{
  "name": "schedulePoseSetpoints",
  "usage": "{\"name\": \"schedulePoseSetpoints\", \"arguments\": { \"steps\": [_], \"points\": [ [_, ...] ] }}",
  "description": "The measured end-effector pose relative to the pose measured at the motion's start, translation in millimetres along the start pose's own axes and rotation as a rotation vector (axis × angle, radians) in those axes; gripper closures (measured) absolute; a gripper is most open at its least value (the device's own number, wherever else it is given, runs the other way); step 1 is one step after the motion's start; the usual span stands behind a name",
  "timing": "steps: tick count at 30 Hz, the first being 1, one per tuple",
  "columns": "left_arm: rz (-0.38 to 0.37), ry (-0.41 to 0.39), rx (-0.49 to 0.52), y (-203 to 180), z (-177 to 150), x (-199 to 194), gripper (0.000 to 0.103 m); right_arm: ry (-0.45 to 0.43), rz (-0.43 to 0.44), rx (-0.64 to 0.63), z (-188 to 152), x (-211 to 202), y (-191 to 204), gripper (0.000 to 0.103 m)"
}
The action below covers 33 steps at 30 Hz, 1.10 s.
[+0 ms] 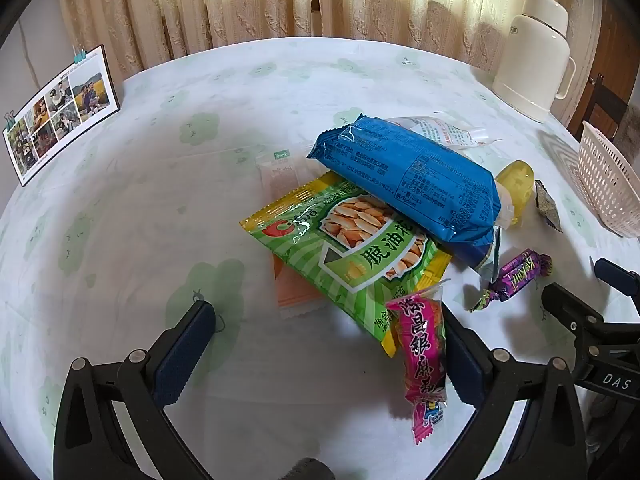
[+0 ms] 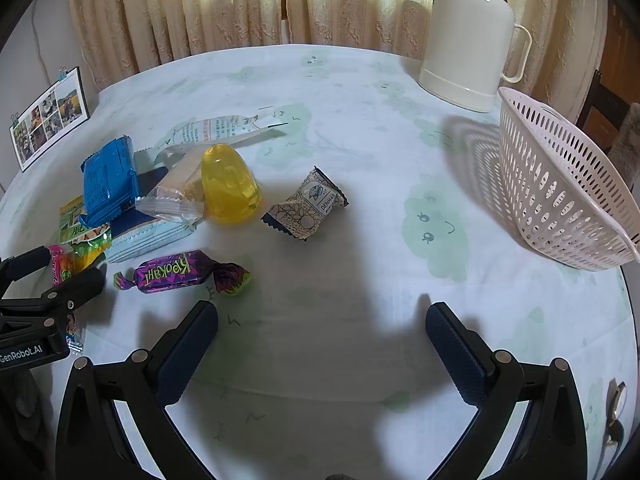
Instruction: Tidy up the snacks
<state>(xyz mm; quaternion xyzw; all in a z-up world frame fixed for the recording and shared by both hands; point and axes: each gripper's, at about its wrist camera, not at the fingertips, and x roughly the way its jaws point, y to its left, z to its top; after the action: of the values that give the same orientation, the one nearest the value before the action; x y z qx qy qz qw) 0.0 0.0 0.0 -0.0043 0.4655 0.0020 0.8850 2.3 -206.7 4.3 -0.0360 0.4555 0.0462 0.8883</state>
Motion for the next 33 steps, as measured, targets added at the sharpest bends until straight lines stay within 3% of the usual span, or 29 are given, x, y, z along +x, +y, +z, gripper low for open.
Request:
{"name": "schedulePoseSetpoints", "arguments": {
  "steps": [33],
  "points": [
    [-0.017,0.004,0.002,1.4,-1.5,-3.1,0.000,0.023,0.018,-0.022,4.8,5.6,0.6,0.000]
  ]
}}
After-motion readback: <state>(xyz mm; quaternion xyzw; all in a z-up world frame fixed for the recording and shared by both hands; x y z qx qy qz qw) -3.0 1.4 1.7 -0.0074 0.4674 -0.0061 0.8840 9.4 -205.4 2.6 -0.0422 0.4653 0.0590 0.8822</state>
